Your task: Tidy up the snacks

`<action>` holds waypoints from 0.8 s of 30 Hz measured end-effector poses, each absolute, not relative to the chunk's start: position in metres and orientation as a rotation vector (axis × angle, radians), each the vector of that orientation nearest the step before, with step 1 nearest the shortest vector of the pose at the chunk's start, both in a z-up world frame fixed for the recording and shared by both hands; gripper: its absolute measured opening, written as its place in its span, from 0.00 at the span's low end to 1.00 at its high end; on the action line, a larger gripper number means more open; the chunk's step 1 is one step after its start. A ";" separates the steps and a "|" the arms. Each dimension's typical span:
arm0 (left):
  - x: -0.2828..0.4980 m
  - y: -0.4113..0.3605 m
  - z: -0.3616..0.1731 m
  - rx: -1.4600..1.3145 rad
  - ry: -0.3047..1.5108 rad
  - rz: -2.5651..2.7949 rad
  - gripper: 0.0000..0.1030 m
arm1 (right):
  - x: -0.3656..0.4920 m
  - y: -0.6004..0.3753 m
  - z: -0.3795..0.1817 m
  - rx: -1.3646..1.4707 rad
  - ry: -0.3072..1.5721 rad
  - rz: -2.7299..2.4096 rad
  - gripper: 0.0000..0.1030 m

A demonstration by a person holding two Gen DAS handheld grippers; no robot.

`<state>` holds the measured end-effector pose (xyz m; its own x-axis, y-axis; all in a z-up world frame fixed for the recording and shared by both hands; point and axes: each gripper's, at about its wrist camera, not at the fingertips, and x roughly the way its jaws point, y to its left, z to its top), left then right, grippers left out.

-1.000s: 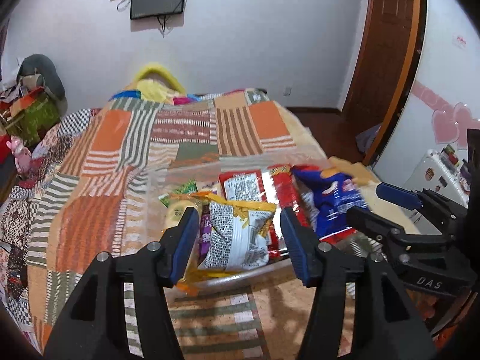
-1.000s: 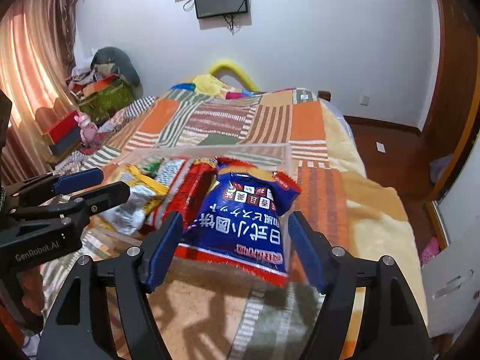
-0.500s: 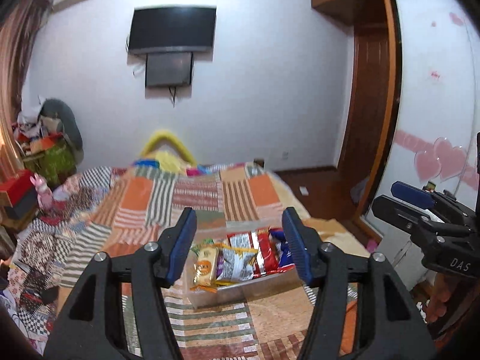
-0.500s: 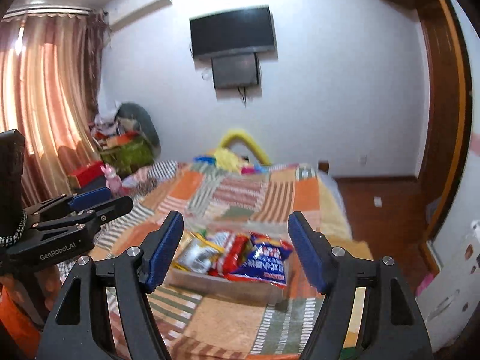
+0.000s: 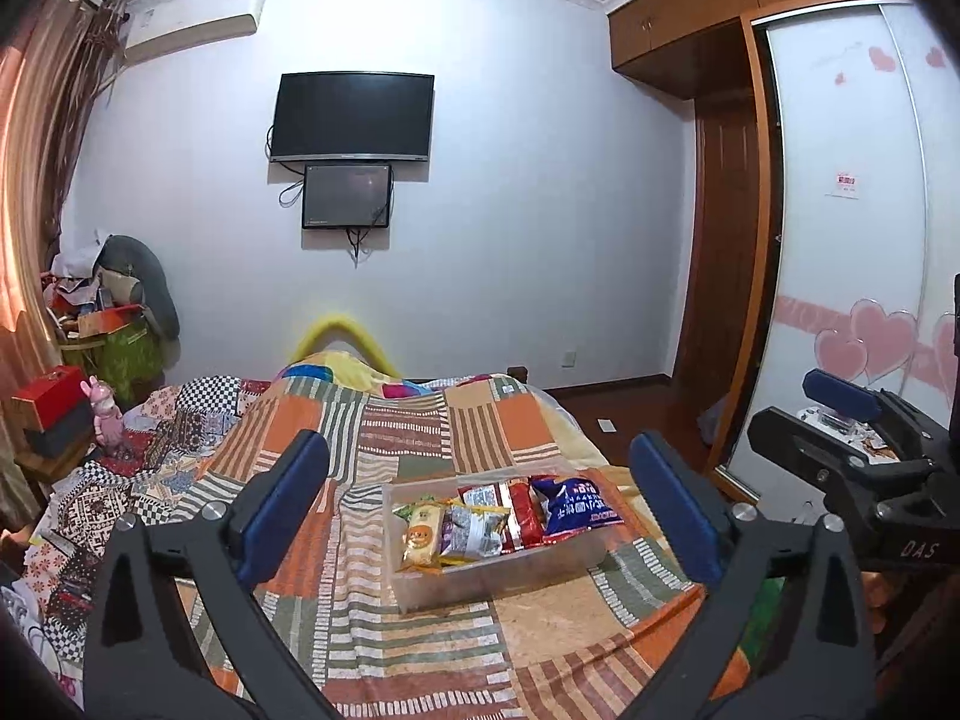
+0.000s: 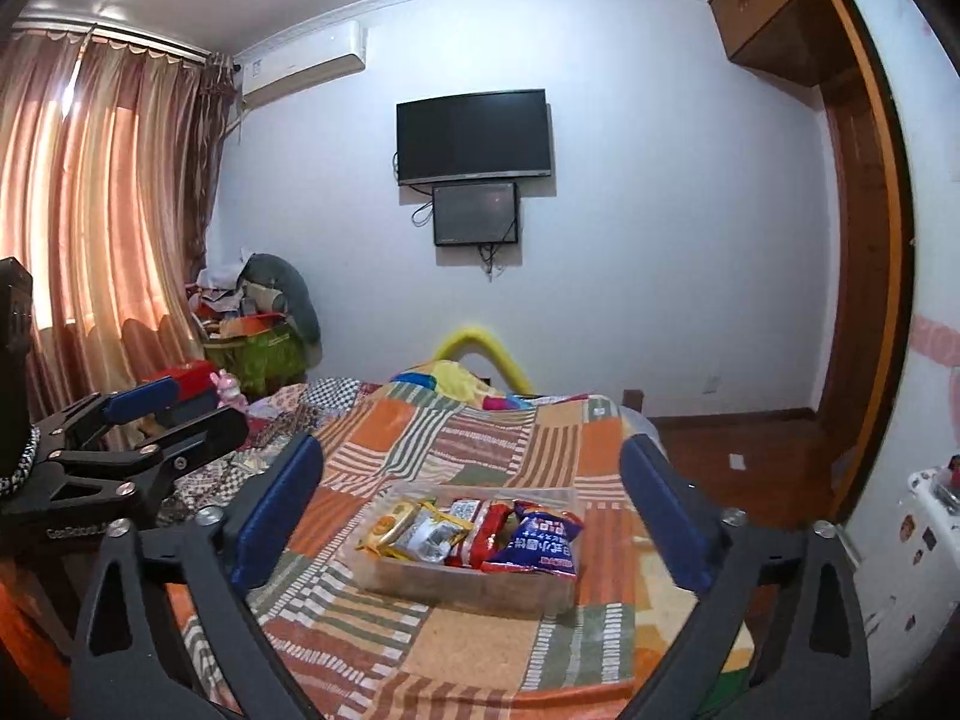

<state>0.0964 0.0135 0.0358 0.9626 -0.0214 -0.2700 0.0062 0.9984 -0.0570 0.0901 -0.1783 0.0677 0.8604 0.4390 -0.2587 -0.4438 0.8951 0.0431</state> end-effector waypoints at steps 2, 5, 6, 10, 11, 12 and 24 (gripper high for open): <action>0.094 0.012 0.034 -0.057 0.274 -0.011 0.99 | 0.090 -0.177 0.068 -0.018 0.268 0.458 1.00; 0.093 0.012 0.031 -0.058 0.276 -0.011 0.99 | 0.090 -0.177 0.067 -0.013 0.272 0.455 1.00; 0.092 0.013 0.030 -0.057 0.275 -0.012 0.99 | 0.085 -0.179 0.065 -0.011 0.272 0.453 1.00; 0.091 0.014 0.029 -0.057 0.273 -0.008 0.99 | 0.084 -0.180 0.064 -0.004 0.277 0.453 1.00; 0.091 0.014 0.029 -0.059 0.274 -0.009 0.99 | 0.085 -0.181 0.065 -0.002 0.277 0.451 1.00; 0.091 0.014 0.028 -0.060 0.274 -0.011 0.99 | 0.082 -0.182 0.064 -0.001 0.277 0.451 1.00; 0.090 0.012 0.026 -0.051 0.273 -0.003 0.99 | 0.079 -0.183 0.059 -0.004 0.285 0.455 1.00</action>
